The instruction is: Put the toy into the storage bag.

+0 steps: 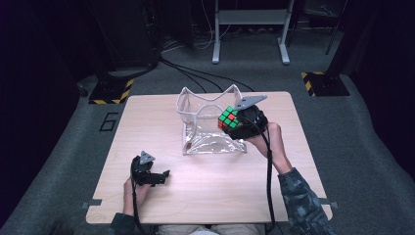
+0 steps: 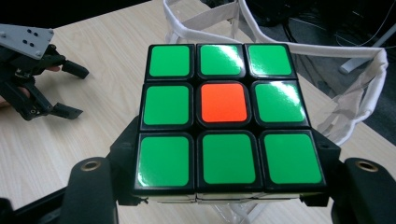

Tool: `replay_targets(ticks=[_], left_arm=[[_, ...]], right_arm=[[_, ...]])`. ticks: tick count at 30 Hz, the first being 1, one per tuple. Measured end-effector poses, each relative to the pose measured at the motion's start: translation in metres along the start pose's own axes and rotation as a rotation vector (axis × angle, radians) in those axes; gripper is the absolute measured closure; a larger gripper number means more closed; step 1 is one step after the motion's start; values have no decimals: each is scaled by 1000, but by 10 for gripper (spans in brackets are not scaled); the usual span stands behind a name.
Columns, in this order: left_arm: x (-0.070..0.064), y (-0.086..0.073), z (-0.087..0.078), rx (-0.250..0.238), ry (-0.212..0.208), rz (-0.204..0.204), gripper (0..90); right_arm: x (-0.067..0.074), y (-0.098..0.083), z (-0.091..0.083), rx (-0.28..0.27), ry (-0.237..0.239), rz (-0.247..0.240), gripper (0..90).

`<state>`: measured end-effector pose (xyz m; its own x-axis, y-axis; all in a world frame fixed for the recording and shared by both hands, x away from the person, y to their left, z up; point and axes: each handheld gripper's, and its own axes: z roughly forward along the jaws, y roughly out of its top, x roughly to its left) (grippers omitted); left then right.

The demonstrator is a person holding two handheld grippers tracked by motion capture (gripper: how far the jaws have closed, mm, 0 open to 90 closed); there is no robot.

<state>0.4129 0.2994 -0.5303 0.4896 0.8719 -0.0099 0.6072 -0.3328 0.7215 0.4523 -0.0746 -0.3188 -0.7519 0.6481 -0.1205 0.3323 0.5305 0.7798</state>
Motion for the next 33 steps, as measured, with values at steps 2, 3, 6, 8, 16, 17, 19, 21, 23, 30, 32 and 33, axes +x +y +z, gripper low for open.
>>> replay_targets(ticks=[2, 3, 6, 8, 16, 17, 19, 21, 23, 30, 32, 33], left_arm=[[0, 0, 0, 0, 0, 0, 46], [0, 0, 0, 0, 0, 0, 47], [0, 0, 0, 0, 0, 0, 47], [0, 0, 0, 0, 0, 0, 47], [0, 0, 0, 0, 0, 0, 46], [0, 0, 0, 0, 0, 0, 46], [0, 0, 0, 0, 0, 0, 46], [0, 0, 0, 0, 0, 0, 46], [0, 0, 0, 0, 0, 0, 47], [0, 0, 0, 0, 0, 0, 47], [0, 0, 0, 0, 0, 0, 47], [0, 0, 0, 0, 0, 0, 46]], right_arm=[[-2, 2, 0, 1, -3, -3, 332], [-3, 3, 0, -1, -3, 0, 331], [-7, 6, 0, -4, -12, 3, 331], [-10, 8, -1, -1, -14, 3, 331], [-17, 15, -3, 2, -32, 18, 332], [-18, 16, -3, 1, -34, 18, 332], [-20, 18, -2, 2, -36, 19, 331], [-22, 20, -2, 6, -38, 11, 331], [-23, 22, -2, 6, -42, 17, 331], [-27, 28, 0, 10, -48, 18, 332], [-29, 30, 2, 14, -51, 18, 331], [-30, 31, 2, 16, -52, 17, 331]])
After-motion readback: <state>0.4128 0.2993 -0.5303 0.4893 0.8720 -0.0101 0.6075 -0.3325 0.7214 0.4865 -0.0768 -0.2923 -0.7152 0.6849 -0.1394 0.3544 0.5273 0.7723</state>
